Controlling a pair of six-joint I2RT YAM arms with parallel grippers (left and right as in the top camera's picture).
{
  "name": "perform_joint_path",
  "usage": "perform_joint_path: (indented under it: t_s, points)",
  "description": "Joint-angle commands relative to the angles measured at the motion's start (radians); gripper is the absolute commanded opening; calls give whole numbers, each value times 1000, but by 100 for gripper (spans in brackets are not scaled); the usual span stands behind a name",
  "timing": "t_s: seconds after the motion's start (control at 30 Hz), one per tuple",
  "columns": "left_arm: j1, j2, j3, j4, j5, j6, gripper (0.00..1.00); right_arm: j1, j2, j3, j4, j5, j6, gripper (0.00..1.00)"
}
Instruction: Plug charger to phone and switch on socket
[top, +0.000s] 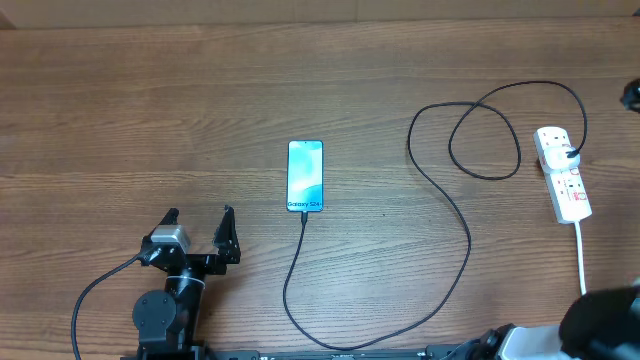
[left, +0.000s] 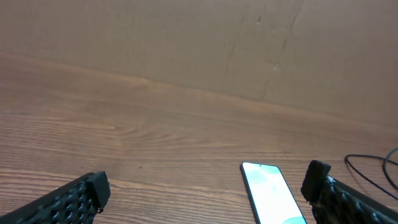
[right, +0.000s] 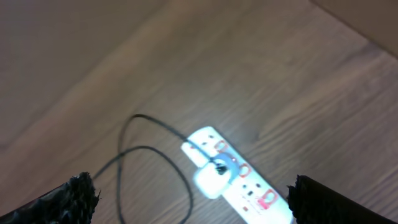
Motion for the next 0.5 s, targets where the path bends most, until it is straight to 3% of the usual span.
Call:
perform_joint_path:
  t_s: [0.0,0.27,0.47]
  points:
    - [-7,-11,-3,-3,-8,27,100,104,-83,14,3,-2,5,100]
    - [-7,-11,-3,-3,-8,27,99,404,-90,14,3,3,5,100]
    - [-7,-11,-3,-3,-8,27,100,566,-90,14,-19,164,5,100]
